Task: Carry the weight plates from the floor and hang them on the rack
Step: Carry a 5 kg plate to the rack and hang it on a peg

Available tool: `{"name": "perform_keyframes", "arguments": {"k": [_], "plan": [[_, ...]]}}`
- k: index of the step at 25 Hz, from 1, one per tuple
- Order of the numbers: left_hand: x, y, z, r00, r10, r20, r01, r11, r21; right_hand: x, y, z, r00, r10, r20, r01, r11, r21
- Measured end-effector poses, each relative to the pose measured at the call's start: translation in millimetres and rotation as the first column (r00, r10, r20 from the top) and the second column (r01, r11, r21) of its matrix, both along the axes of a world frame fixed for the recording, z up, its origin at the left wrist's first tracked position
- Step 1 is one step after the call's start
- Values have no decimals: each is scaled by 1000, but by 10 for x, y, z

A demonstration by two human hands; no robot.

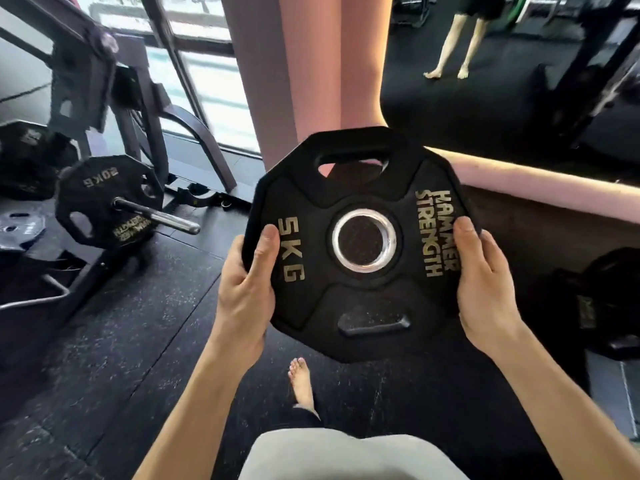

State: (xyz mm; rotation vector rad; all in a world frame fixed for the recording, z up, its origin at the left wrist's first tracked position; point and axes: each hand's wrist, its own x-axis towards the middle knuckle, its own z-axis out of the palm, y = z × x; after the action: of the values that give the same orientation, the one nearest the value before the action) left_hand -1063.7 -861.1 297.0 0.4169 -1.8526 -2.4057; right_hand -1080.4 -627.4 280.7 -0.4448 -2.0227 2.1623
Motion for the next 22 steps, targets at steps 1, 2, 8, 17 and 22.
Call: {"name": "perform_keyframes", "arguments": {"k": [1, 2, 8, 17, 22], "plan": [[-339, -31, -8, 1000, -24, 3, 24, 1000, 3, -279, -21, -11, 999, -33, 0, 33, 999, 2], [-701, -66, -31, 999, -51, 1, 51, 999, -4, -566, -45, -29, 998, -62, -1, 62, 998, -1], [-2649, -180, 70, 975, -222, 1, 222, 975, -25, -2042, -238, 80, 971, -238, -21, 237, 970, -48], [-4846, 538, 138, 900, -431, -57, 430, 902, -29, -3717, 290, 82, 887, -459, -54, 455, 888, -64], [-5774, 1300, 174, 851, -512, -116, 508, 859, -61, -4456, 911, 111, 823, -561, -84, 559, 827, -54]]}}
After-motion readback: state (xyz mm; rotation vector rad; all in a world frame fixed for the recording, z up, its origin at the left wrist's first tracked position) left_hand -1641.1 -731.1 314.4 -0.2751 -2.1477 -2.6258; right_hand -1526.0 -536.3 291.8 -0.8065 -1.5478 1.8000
